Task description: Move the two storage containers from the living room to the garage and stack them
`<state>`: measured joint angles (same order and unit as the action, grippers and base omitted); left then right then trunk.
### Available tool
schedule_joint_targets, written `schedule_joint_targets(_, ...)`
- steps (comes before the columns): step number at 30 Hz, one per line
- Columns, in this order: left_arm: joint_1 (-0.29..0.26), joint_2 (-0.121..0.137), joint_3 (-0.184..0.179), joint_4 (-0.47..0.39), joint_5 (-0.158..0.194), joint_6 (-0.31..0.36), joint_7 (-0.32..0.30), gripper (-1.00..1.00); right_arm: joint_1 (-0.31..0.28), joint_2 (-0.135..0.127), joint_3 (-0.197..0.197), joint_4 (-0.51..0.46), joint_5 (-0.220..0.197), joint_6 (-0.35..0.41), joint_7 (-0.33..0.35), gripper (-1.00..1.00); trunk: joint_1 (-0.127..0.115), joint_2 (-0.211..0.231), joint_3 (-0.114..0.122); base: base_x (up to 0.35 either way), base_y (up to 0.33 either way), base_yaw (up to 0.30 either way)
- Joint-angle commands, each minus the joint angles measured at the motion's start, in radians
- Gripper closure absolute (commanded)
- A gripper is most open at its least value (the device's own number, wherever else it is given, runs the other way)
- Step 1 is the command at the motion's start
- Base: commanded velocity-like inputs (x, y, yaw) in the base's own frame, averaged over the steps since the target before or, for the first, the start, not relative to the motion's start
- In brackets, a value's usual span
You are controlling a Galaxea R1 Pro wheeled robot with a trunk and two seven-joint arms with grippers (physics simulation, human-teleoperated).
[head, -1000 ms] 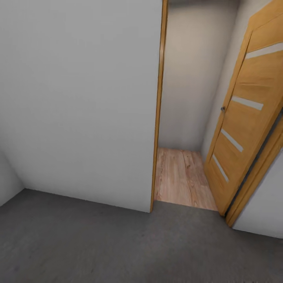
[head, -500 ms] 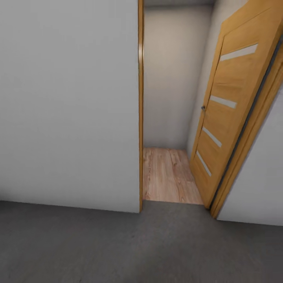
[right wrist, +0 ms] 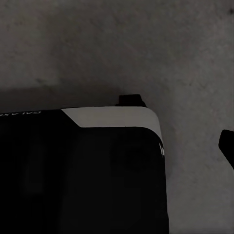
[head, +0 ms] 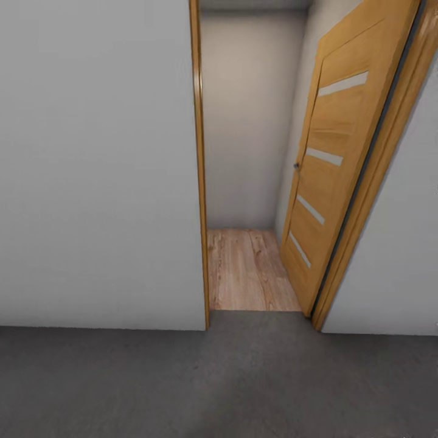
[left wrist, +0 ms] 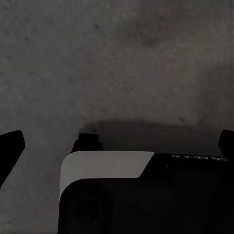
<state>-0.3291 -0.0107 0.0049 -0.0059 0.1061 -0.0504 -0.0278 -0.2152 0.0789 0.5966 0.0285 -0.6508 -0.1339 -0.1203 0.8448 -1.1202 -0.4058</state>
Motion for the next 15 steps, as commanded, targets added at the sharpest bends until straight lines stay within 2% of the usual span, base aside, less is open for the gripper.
schedule_joint_targets(1,-0.001,0.0,0.0,0.001,0.01,-0.002,-0.003,-1.0,-0.001,0.001,0.008,0.003,-0.007,-0.005,-0.001,-1.0,0.0,-0.001,-0.001,0.0,0.0,-0.045)
schedule_joint_targets(6,-0.001,0.0,0.0,0.001,0.01,-0.001,-0.003,-1.0,-0.001,0.001,0.008,0.003,-0.007,-0.005,-0.001,-1.0,0.0,-0.001,-0.001,0.0,0.0,-0.149)
schedule_joint_targets(15,-0.001,0.0,0.0,0.001,0.01,0.0,-0.002,-1.0,-0.001,0.001,0.008,0.004,-0.007,-0.006,-0.001,-1.0,0.0,-0.001,-0.001,0.0,0.0,-0.233)
